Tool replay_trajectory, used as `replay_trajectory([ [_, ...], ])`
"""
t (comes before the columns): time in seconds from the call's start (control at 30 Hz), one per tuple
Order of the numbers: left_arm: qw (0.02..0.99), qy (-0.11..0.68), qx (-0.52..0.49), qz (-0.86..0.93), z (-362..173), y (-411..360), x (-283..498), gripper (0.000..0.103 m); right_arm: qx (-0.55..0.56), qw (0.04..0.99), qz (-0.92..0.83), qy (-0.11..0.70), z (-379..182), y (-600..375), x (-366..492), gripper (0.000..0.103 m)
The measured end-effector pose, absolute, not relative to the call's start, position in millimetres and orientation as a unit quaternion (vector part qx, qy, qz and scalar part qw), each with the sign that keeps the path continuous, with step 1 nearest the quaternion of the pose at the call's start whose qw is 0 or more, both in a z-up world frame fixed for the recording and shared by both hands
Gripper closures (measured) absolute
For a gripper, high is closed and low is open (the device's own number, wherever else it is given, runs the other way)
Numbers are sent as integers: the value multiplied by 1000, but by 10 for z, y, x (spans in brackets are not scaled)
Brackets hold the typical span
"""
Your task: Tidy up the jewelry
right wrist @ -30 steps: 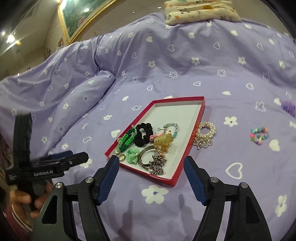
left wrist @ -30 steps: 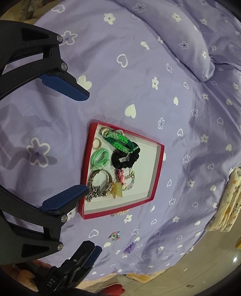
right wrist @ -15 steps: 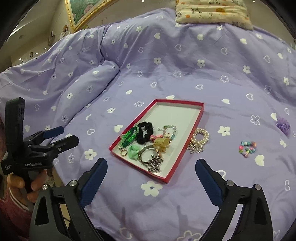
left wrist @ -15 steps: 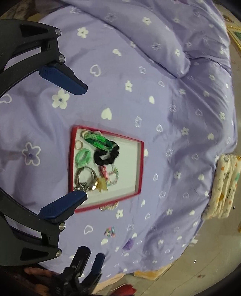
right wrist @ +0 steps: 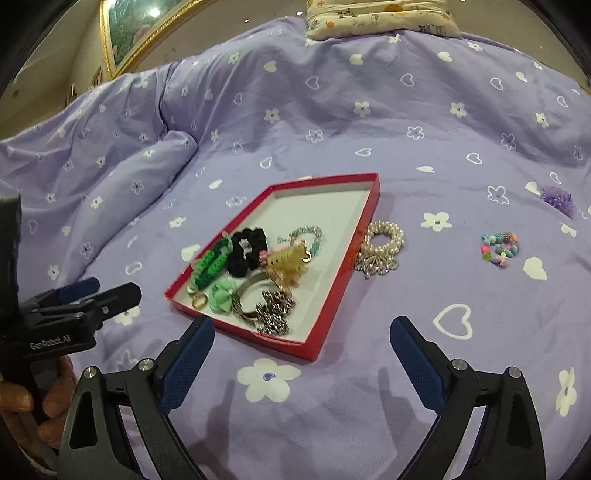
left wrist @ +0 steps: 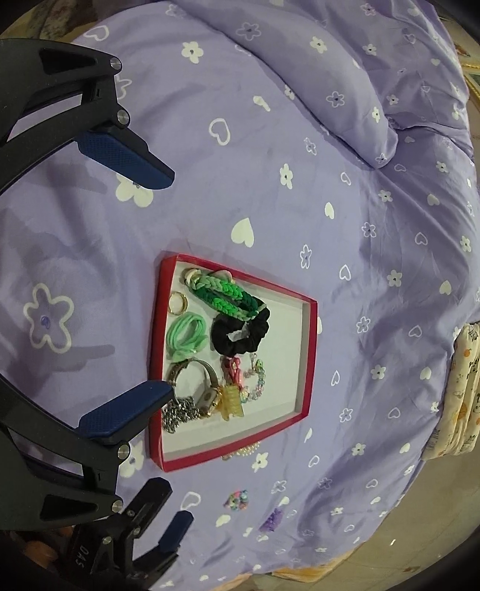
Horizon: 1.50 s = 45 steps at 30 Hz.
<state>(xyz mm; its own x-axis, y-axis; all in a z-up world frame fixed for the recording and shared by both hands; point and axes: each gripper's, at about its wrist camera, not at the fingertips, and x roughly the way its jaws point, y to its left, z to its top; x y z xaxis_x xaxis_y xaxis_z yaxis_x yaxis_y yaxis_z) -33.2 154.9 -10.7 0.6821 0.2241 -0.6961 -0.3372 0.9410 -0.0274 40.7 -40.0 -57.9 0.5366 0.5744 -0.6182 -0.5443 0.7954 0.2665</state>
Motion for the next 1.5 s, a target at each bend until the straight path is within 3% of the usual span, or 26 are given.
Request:
replay_trajectory([
  [0.53,925,338,-58,165,-36,1433,-538,0,19,891,318,324,-445,-492,245,6],
  [1.5,924,338,-61,166,-56,1397,-550,0,28,886,315,338,-564,-504,291,6],
])
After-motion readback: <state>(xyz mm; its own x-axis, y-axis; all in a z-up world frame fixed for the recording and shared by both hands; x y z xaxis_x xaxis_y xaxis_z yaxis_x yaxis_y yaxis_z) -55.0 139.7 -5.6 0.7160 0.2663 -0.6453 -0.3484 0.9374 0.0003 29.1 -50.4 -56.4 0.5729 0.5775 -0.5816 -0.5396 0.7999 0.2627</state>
